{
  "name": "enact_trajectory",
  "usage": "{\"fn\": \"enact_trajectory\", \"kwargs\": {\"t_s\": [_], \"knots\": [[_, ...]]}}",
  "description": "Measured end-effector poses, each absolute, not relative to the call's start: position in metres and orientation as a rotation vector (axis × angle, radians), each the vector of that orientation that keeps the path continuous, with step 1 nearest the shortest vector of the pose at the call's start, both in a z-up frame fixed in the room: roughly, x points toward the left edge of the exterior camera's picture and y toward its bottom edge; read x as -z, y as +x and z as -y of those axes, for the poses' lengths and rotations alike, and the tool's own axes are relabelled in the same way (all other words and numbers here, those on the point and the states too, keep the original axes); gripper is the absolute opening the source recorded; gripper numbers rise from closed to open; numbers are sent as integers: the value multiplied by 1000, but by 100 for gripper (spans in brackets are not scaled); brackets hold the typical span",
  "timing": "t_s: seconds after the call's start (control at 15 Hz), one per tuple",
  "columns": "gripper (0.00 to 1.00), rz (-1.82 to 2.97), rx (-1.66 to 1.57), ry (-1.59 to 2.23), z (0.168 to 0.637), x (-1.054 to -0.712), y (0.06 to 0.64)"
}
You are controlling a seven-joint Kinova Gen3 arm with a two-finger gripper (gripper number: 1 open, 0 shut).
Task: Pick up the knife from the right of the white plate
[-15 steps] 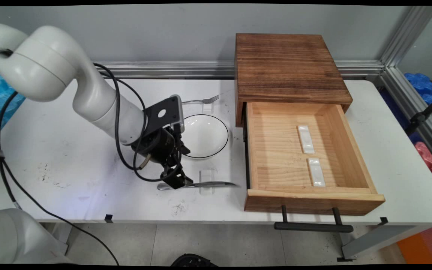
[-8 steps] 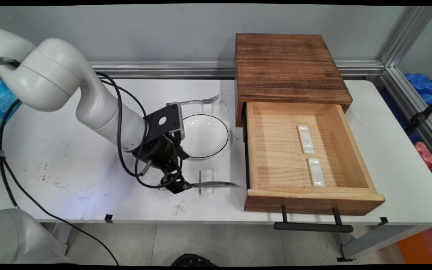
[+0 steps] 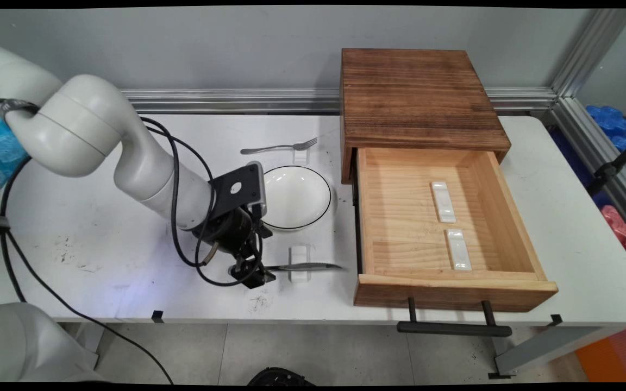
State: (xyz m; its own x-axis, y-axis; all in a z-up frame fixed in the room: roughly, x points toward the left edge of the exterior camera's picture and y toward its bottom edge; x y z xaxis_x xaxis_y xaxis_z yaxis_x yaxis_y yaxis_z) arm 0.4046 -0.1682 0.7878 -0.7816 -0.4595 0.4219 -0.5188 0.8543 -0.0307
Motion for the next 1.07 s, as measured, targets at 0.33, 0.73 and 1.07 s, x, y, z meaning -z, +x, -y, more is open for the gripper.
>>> {"fn": "enact_trajectory", "kwargs": {"t_s": [0.33,0.73,1.07], "knots": [[100,2648,-216,676,167,-782,403],[100,2664,-224,649,167,-775,403],[100,2664,-225,646,169,-770,401]]}}
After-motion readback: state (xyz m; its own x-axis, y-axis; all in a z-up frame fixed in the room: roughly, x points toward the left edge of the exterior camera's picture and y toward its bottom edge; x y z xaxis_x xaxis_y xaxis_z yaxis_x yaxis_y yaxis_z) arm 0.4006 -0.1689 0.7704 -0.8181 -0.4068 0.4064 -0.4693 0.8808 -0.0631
